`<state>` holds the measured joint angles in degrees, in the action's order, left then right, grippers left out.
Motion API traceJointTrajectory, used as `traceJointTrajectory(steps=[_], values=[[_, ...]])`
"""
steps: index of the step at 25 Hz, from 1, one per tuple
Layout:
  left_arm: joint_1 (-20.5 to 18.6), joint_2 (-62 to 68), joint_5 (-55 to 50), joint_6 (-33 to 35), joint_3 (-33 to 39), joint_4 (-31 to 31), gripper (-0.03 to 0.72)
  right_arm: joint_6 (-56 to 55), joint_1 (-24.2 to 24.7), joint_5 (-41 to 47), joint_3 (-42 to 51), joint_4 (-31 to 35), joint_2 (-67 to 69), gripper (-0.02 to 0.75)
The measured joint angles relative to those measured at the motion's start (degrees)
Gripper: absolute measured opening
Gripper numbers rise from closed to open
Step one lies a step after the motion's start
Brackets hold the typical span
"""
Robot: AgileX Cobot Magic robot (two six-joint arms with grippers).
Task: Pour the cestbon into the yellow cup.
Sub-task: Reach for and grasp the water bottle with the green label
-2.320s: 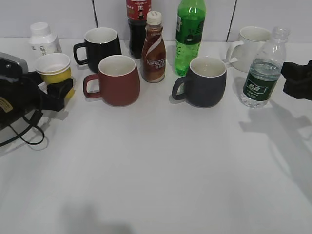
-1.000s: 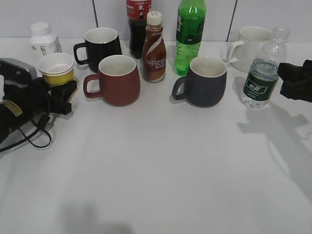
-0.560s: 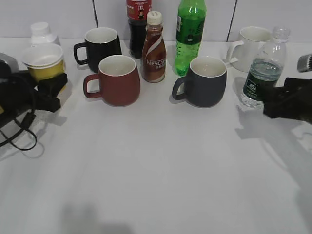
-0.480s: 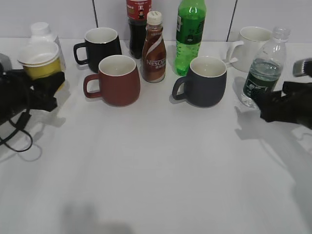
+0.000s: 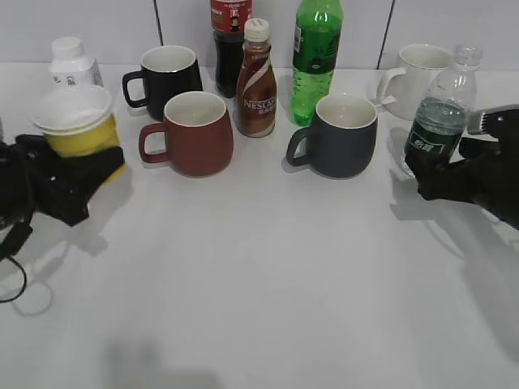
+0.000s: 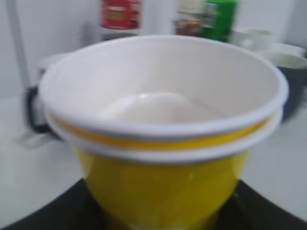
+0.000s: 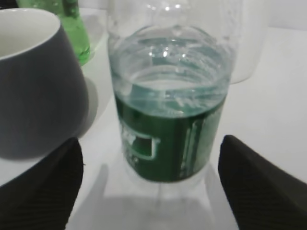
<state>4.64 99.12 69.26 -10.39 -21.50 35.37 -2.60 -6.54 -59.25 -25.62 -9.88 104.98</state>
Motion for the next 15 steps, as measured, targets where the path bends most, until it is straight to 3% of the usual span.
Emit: traceJointTrajectory(steps=[4, 9, 15], values=[[0.0, 0.0, 0.0, -0.4, 0.0, 7.4, 0.401, 0.0, 0.0, -0.5, -3.5, 0.6, 2.9, 0.669], [1.2, 0.0, 0.0, -1.2, 0.0, 10.3, 0.401, 0.1, 0.0, -0.6, -7.1, 0.9, 5.7, 0.663], [9.3, 0.0, 0.0, -1.8, 0.0, 8.3, 0.401, 0.1, 0.0, -0.6, -10.4, 1.1, 9.2, 0.581]])
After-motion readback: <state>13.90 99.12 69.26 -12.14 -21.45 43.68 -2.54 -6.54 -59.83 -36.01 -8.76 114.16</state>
